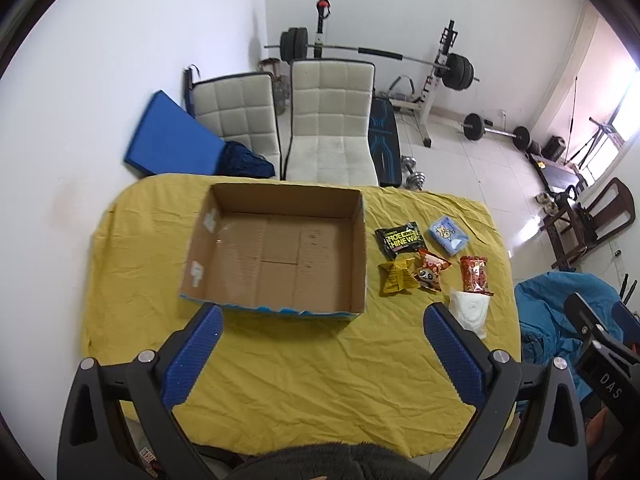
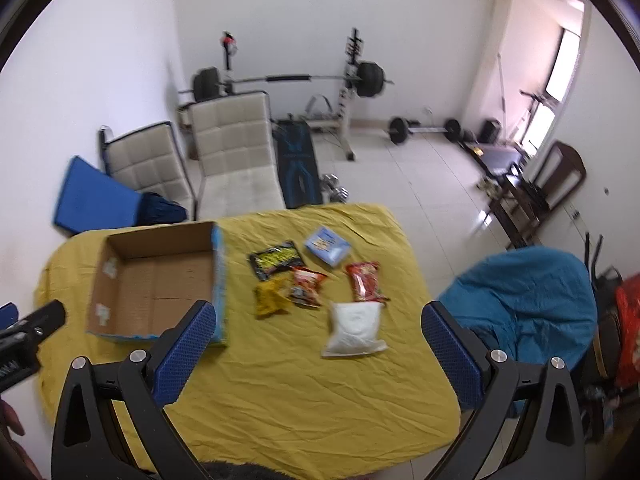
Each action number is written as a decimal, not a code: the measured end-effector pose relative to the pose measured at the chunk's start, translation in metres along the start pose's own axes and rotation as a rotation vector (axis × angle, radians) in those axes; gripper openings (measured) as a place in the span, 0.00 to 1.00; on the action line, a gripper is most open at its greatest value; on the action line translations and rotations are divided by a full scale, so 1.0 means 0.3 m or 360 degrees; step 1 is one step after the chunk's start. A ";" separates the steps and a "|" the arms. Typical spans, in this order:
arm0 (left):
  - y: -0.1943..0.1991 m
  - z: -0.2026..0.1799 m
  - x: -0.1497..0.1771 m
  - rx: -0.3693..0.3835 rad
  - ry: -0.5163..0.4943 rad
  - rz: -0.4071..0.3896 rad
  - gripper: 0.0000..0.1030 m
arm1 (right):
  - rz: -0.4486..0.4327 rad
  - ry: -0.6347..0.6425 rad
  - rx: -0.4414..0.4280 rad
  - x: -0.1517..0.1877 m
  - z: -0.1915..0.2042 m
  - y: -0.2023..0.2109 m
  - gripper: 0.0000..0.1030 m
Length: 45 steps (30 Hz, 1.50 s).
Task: Organize soft objects
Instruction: 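Grasp the orange snack bag with the left gripper while the right grasps the red snack bag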
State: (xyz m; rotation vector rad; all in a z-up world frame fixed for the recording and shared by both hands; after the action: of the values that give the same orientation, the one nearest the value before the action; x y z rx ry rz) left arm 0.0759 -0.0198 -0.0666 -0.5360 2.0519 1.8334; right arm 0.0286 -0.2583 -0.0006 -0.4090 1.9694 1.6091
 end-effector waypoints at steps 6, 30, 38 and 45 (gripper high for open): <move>-0.259 -0.145 -0.082 0.0064 -0.0128 0.0117 1.00 | 0.0175 -0.0099 0.0113 -0.019 -0.141 -0.267 1.00; -1.362 -0.614 -0.126 0.0304 -0.0307 0.0936 0.96 | 0.1000 -0.0159 -0.0121 0.109 -0.365 -1.682 1.00; -1.485 -0.664 -0.045 0.0305 -0.0457 0.1091 0.73 | 0.1165 -0.0174 -0.0205 0.170 -0.335 -1.883 0.65; -1.540 -0.675 -0.011 0.0281 -0.0480 0.1126 0.59 | 0.1233 -0.0236 -0.0191 0.209 -0.376 -1.957 0.63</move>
State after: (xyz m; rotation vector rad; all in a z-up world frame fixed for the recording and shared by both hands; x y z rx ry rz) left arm 0.3047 -0.2661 -0.4427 0.5576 2.3122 1.8784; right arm 0.2809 -0.4975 -0.4908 0.4904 2.0362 2.1359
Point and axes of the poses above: each gripper's, at about its wrist camera, not at the fingertips, and y roughly against the way its jaws point, z to its left, x to its underside, the point moved 3 cm from there along -y, roughly the way its jaws point, and after that the axes turned 4 degrees about x, right-handed, at the moved point
